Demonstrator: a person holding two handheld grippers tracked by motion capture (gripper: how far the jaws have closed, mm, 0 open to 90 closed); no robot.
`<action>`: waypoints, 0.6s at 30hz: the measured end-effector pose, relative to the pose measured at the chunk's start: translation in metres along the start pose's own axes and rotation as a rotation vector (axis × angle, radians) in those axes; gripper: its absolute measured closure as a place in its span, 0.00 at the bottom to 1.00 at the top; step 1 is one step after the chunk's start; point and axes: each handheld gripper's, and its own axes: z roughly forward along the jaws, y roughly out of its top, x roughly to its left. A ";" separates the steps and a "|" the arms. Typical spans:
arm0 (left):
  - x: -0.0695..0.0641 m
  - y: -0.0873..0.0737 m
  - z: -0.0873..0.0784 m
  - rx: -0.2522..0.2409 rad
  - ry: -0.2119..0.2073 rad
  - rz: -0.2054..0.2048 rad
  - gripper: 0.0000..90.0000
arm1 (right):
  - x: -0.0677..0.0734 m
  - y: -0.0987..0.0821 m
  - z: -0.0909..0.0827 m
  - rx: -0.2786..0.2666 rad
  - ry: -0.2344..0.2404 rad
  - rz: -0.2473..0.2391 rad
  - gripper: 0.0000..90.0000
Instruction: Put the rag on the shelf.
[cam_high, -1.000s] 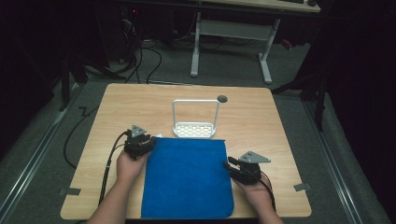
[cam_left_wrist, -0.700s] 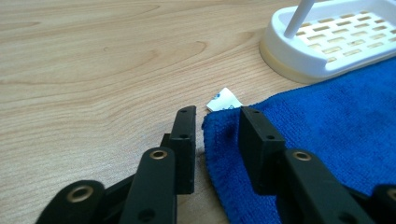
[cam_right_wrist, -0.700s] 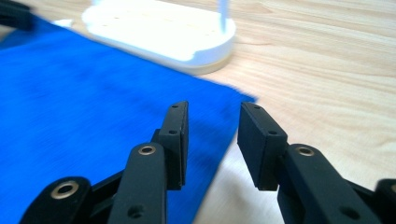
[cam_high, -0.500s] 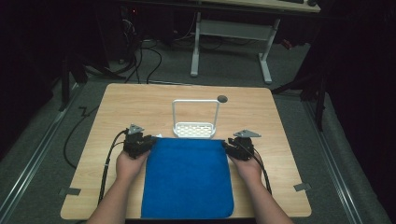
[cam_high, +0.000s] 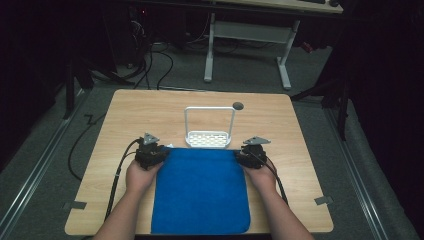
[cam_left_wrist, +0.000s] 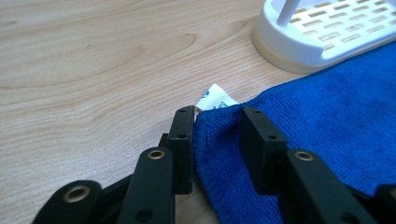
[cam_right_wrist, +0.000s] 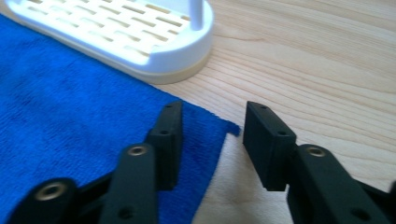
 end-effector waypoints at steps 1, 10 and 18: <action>0.001 0.000 0.000 0.003 -0.006 -0.018 0.77 | 0.001 0.000 0.000 -0.001 0.002 -0.001 0.71; 0.000 -0.001 -0.002 -0.008 -0.033 -0.007 0.94 | 0.009 0.000 0.000 -0.001 0.042 -0.020 0.98; -0.002 -0.005 -0.009 -0.074 -0.042 0.019 0.96 | 0.012 -0.002 -0.015 -0.093 0.070 0.003 0.98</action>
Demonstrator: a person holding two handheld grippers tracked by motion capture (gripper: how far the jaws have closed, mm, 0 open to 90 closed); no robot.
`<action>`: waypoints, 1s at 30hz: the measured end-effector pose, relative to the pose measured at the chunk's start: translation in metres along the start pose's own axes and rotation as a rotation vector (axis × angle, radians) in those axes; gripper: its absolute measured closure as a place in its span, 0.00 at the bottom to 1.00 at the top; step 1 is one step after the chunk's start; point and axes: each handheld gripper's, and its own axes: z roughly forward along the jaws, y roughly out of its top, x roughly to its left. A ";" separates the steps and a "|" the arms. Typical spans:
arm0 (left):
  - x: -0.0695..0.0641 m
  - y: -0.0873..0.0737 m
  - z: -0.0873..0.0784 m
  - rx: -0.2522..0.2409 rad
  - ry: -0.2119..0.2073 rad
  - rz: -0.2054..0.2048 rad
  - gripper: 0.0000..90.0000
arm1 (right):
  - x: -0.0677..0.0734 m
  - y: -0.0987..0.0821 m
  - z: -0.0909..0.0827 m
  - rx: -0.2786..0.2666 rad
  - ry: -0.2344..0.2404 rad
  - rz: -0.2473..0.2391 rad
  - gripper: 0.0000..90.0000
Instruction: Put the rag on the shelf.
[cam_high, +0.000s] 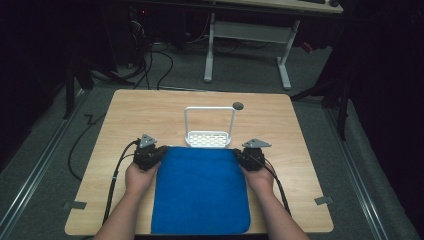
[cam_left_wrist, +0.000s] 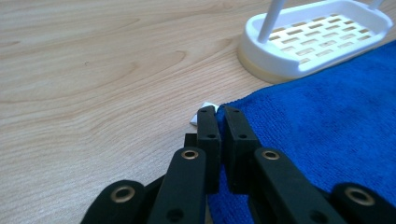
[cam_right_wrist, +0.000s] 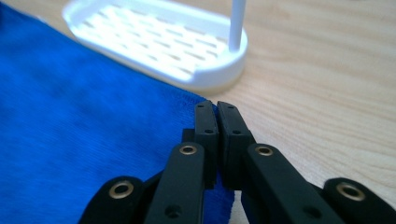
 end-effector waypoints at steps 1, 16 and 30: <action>-0.001 0.000 0.000 -0.004 0.000 0.011 0.96 | 0.000 0.000 0.000 0.000 0.000 0.000 0.98; -0.023 -0.005 -0.044 -0.173 0.026 0.005 0.96 | 0.013 -0.007 -0.056 -0.223 0.049 0.011 0.98; -0.032 0.003 -0.075 -0.261 0.031 0.027 0.96 | 0.020 0.000 -0.079 -0.298 0.074 0.009 0.98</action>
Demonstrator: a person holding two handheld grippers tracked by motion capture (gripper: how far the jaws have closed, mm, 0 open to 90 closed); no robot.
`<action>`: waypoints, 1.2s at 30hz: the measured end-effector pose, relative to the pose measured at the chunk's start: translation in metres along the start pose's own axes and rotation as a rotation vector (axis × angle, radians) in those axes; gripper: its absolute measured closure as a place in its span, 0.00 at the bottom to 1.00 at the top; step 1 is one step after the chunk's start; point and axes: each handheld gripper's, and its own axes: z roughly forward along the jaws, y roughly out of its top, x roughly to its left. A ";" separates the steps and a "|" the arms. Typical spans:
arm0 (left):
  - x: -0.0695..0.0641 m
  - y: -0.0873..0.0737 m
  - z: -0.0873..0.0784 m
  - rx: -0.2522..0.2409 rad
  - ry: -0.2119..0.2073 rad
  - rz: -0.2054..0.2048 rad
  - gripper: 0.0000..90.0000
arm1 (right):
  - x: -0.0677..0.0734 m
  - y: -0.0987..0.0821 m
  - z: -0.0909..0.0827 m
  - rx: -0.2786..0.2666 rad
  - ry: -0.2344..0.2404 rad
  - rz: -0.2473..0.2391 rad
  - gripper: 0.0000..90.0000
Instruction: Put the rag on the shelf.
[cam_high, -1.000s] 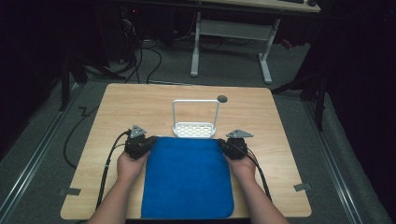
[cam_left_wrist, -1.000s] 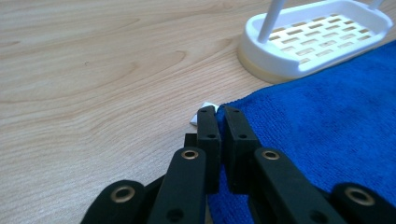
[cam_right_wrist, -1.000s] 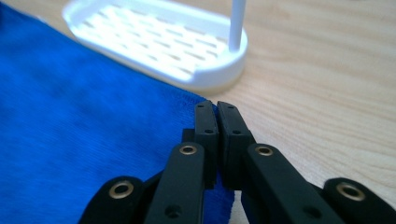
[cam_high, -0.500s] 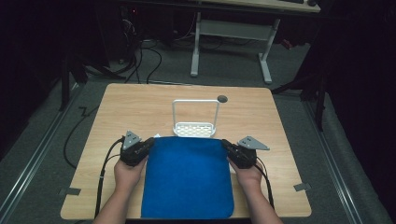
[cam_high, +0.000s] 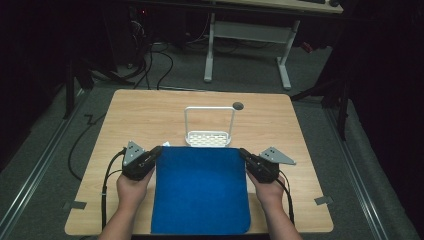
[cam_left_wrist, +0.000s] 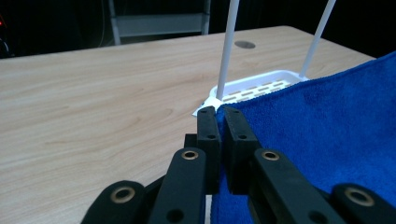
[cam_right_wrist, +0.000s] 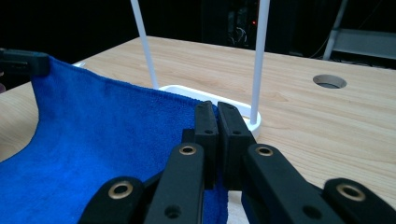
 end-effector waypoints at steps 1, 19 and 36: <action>-0.001 0.002 -0.002 -0.011 0.001 0.003 0.96 | 0.001 0.001 -0.001 -0.005 0.000 0.000 0.98; -0.026 0.041 -0.043 -0.175 -0.023 0.068 0.96 | 0.020 0.040 -0.039 -0.170 0.029 -0.056 0.98; -0.045 0.082 -0.071 -0.287 -0.058 0.122 0.97 | 0.030 0.080 -0.078 -0.328 0.028 -0.113 0.98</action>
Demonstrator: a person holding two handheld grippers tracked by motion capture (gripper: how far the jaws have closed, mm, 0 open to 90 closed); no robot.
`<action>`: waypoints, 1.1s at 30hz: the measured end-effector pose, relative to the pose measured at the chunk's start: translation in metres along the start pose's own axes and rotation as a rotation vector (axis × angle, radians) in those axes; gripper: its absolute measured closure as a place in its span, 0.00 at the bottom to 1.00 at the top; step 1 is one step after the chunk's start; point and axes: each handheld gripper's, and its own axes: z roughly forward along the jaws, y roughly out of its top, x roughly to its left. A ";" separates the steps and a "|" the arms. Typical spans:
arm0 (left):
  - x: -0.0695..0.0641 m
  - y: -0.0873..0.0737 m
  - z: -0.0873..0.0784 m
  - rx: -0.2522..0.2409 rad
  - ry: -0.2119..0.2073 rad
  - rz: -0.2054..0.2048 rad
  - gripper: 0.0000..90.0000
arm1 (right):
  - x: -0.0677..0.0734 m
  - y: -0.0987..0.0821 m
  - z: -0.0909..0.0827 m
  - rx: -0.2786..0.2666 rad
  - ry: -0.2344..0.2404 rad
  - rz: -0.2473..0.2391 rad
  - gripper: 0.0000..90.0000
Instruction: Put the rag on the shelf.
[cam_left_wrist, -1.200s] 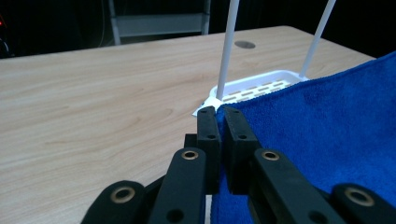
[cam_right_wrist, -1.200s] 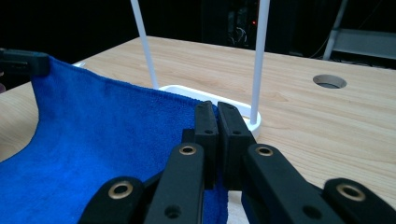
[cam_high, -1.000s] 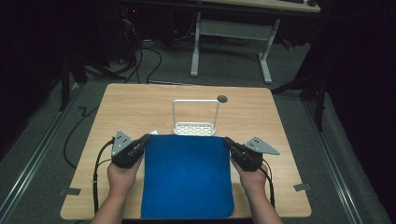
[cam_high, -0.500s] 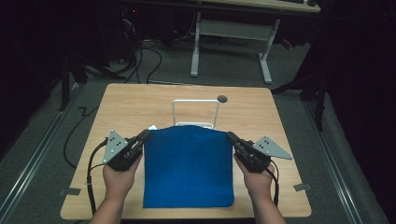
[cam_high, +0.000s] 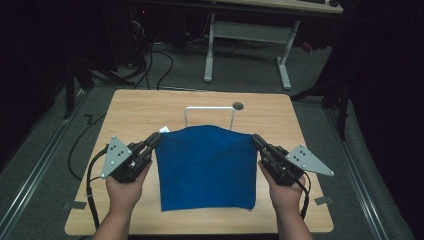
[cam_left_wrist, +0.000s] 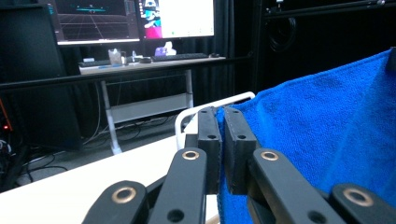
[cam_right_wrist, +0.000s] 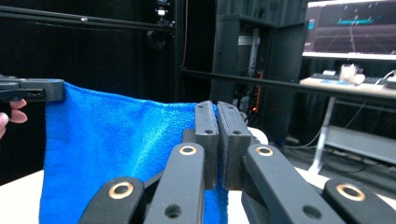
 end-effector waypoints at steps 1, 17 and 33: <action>0.001 0.002 0.002 -0.004 0.001 -0.003 0.97 | 0.000 0.000 0.000 0.000 0.000 0.000 0.98; 0.034 0.030 0.059 0.043 0.050 0.010 0.97 | -0.050 0.015 0.038 0.022 -0.077 0.040 0.98; 0.056 0.058 0.103 0.099 0.152 0.110 0.97 | -0.071 0.043 0.076 0.036 -0.111 0.026 0.98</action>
